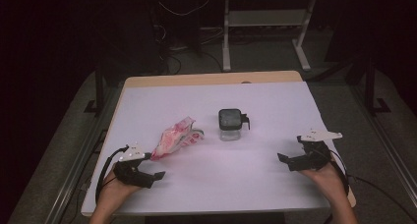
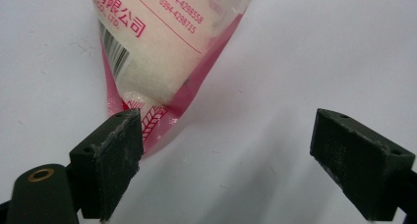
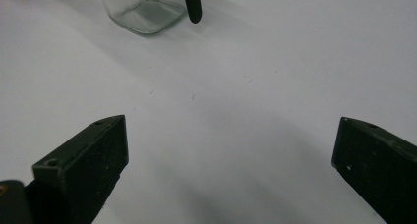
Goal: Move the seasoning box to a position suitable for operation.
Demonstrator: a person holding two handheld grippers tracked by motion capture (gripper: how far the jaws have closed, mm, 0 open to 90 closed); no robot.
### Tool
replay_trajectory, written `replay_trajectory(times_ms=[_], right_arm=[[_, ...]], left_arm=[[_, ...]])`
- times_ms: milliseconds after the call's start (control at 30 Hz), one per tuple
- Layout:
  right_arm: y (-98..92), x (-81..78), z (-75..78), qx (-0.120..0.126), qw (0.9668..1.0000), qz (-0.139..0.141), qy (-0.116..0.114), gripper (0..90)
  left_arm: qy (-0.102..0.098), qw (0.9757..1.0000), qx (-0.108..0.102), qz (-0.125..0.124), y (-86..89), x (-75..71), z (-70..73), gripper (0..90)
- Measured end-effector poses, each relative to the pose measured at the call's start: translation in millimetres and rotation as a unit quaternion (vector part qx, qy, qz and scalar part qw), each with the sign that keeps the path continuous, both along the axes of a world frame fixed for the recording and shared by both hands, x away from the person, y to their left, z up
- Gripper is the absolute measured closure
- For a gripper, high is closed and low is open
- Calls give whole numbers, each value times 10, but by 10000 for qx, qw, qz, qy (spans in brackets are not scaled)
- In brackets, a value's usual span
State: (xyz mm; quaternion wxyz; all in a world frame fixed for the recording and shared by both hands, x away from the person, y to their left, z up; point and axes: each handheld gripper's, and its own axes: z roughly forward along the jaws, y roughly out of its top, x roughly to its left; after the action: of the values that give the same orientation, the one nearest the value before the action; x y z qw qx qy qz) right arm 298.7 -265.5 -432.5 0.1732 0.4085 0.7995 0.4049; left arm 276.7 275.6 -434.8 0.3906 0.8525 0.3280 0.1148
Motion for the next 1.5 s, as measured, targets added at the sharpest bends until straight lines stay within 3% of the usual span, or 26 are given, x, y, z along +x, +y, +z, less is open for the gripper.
replay_trajectory(times_ms=[67,167,400,433,500,567,867,1167,1233,1333,1500], right_arm=[[-4,1,-1,46,10000,22,25,2],[-11,4,-10,102,9999,84,63,2],[16,46,-15,184,9994,236,143,2],[28,53,-7,218,9993,247,173,2],[43,71,6,222,9992,304,167,2],[74,125,46,120,9989,410,213,2],[126,271,158,28,9984,561,98,2],[215,371,314,-74,9971,764,16,2],[271,412,344,-105,9963,855,8,2],[322,450,374,-128,9953,960,42,2],[481,583,489,-328,9908,1310,124,2]], left_arm=[[-49,10000,-2,-18,27,-2,18,126],[-79,9998,-175,52,40,-13,31,126],[-53,9999,-107,68,59,-12,57,125],[-58,9996,-245,155,70,3,88,126],[5,9994,-325,153,79,14,112,126],[12,9997,-236,91,105,23,145,126],[-60,9993,-305,202,102,-37,55,126],[-136,9995,-282,102,130,-88,69,126],[-141,9997,-199,97,138,-109,56,126],[-104,9996,-237,112,145,-120,47,126],[-110,9996,-224,122,176,-134,42,125]])
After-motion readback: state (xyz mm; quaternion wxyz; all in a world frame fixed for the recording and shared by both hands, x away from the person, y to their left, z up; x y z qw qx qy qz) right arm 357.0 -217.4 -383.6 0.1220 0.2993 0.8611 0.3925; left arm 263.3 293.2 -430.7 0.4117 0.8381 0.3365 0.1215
